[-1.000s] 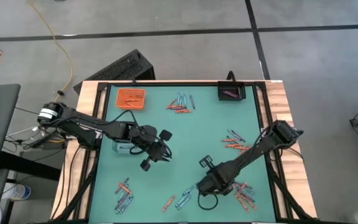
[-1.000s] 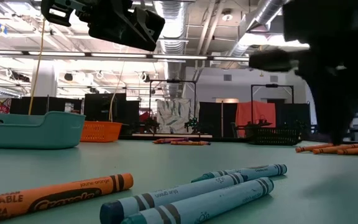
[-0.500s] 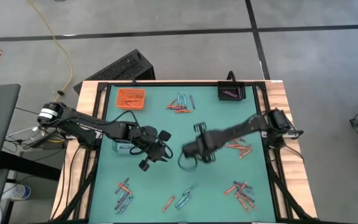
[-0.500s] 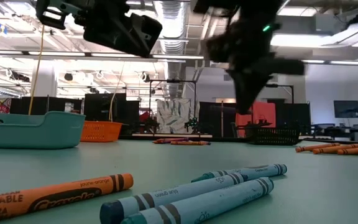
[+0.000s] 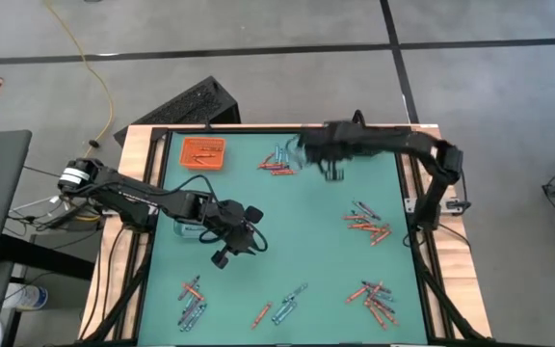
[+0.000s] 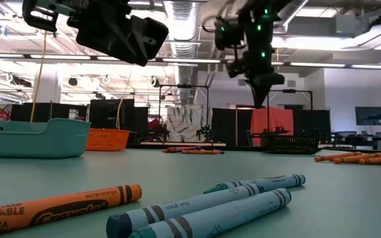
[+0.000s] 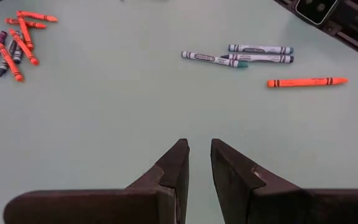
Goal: Sort crayons
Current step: Put the purple crayon into the black basket
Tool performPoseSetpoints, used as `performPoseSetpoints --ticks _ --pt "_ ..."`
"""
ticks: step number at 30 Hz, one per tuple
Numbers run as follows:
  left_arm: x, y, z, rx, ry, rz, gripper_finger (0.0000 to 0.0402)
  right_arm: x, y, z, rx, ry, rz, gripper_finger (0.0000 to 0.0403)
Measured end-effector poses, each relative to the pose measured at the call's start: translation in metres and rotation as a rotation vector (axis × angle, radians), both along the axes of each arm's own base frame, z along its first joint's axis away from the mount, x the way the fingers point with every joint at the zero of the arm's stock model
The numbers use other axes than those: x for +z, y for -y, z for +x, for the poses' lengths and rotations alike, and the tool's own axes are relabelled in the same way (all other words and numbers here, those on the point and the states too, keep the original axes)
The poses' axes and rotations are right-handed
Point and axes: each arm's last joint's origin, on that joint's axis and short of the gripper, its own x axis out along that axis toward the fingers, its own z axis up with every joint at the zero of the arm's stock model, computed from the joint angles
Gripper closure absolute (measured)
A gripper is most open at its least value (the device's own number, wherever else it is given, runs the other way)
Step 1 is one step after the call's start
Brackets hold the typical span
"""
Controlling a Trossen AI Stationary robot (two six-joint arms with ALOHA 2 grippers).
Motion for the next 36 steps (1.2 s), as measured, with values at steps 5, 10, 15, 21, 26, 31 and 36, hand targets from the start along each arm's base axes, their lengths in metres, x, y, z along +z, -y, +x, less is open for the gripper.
performPoseSetpoints --ticks 5,10,15,21,26,31,36 --pt "0.0 0.0 0.0 0.001 -0.001 -0.001 0.0344 0.004 0.056 -0.034 -0.095 0.011 0.05 0.0403" --pt "-0.001 0.0 -0.001 0.012 -0.018 -0.011 0.0344 0.003 0.093 -0.064 -0.155 0.05 0.126 0.0403" --pt "-0.002 0.0 -0.002 0.012 -0.034 -0.008 0.0344 0.003 0.113 -0.083 -0.197 0.116 0.187 0.0403" --pt "-0.002 0.0 -0.001 0.01 -0.028 -0.006 0.0344 -0.01 0.122 -0.096 -0.229 0.182 0.262 0.0403" --pt "-0.002 0.0 -0.001 0.018 -0.032 -0.016 0.0344 -0.034 0.12 -0.104 -0.237 0.14 0.283 0.0394" --pt "-0.002 0.0 -0.002 0.036 -0.049 -0.036 0.0344 -0.047 0.121 -0.114 -0.283 0.112 0.28 0.0365" --pt "-0.003 0.002 -0.003 0.058 -0.081 -0.066 0.0344 -0.048 0.122 -0.116 -0.316 0.087 0.236 0.0312"
